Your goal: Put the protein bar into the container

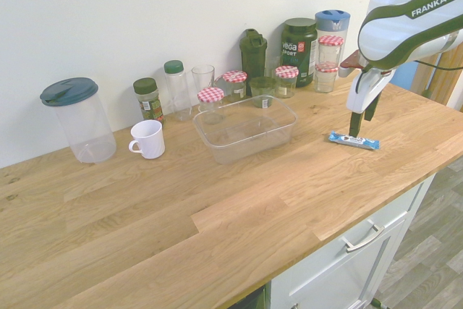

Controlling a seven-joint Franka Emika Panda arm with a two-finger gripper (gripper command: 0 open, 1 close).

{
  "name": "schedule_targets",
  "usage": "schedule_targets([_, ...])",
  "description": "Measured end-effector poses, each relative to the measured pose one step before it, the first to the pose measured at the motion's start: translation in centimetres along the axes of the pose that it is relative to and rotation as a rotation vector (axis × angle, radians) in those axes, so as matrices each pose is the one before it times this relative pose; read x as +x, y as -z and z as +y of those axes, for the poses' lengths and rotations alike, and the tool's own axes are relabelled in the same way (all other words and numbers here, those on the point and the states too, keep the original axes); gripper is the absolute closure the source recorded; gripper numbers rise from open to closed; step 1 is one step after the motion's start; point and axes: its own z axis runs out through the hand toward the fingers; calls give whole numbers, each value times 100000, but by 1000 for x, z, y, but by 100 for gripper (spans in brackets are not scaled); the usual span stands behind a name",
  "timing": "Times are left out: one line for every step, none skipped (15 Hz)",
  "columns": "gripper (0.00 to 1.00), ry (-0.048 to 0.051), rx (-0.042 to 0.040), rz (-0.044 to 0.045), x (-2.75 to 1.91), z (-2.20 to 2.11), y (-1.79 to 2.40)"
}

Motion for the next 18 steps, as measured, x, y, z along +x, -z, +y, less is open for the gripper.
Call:
schedule_targets([0,1613,-887,-1017,135,284,-665])
schedule_targets([0,1291,-655,-765,111,318,-492])
schedule_targets([0,1173,-409,-636,101,362,-370])
schedule_targets([0,1526,-576,-386,92,491,-252])
schedule_targets([0,1454,-772,-215,71,527,-152])
schedule_targets([0,1472,-349,-339,64,528,-193])
schedule_targets([0,1636,-111,-506,51,485,-258])
schedule_targets([0,1563,-102,-623,31,355,-323])
schedule_targets([0,1103,-119,-630,33,219,-366])
schedule_targets([0,852,-138,-596,29,96,-394])
schedule_targets([0,493,-186,-370,9,-20,-368])
schedule_targets([0,478,-183,-239,-26,-35,-346])
schedule_targets([0,439,-168,-55,-29,-27,-261])
schedule_targets([0,325,-229,86,1,-13,-158])
schedule_targets([0,241,-223,274,6,-7,-75])
schedule_targets([0,133,-80,507,33,-17,-40])
schedule_targets([0,124,7,365,32,-57,-28])
schedule_targets([0,320,0,229,34,-163,-33])
